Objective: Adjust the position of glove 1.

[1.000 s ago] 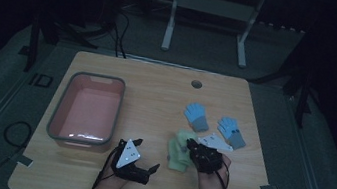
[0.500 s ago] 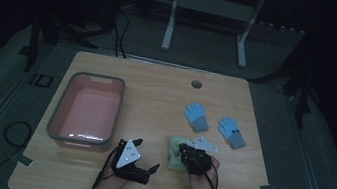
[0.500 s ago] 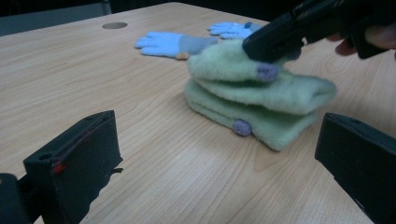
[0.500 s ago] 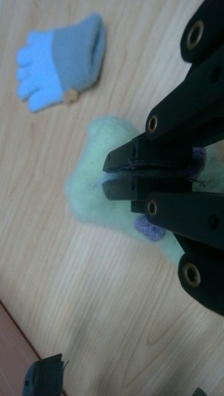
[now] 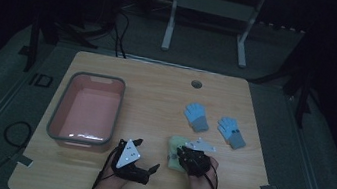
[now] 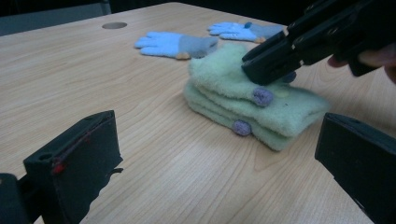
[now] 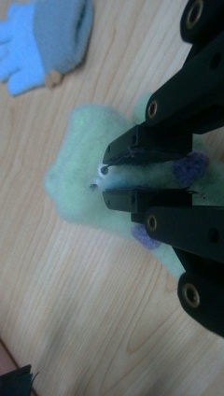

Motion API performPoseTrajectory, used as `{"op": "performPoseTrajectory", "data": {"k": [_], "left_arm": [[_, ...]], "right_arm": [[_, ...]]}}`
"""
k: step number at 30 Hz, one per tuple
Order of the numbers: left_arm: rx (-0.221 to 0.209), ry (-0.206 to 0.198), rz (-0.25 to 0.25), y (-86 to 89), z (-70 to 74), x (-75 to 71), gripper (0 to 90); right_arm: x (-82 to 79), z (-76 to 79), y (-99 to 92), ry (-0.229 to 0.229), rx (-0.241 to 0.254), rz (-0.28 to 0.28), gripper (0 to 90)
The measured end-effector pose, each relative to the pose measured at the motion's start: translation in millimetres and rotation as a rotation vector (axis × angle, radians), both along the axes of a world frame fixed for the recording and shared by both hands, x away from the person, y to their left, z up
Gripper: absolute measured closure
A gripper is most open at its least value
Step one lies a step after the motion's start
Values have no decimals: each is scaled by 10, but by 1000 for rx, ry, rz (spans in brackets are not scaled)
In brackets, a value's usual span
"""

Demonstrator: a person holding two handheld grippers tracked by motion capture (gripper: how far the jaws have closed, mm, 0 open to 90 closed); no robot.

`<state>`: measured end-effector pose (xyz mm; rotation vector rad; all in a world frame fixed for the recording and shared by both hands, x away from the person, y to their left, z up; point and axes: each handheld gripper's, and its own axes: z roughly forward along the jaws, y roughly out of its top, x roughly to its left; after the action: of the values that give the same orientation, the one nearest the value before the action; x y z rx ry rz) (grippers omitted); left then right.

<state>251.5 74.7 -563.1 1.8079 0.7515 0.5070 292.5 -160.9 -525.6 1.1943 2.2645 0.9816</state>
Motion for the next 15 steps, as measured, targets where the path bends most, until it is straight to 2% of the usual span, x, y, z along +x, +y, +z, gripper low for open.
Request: {"op": "performPoseTrajectory", "data": {"k": [5,9,11,12,15], "left_arm": [[24,-9,-16,-26,1,-8,3],[38,-15,-24,-39,2,-14,3],[39,1,4,-45,3,-12,3],[34,2,9,-40,3,-11,3],[6,10,-15,-19,2,0,3]], "right_arm": [[13,72,-96,1,5,33,677],[34,127,-171,7,39,68,528],[55,148,-207,2,46,88,458],[68,156,-223,7,56,98,410],[125,174,-256,28,69,114,340]]}}
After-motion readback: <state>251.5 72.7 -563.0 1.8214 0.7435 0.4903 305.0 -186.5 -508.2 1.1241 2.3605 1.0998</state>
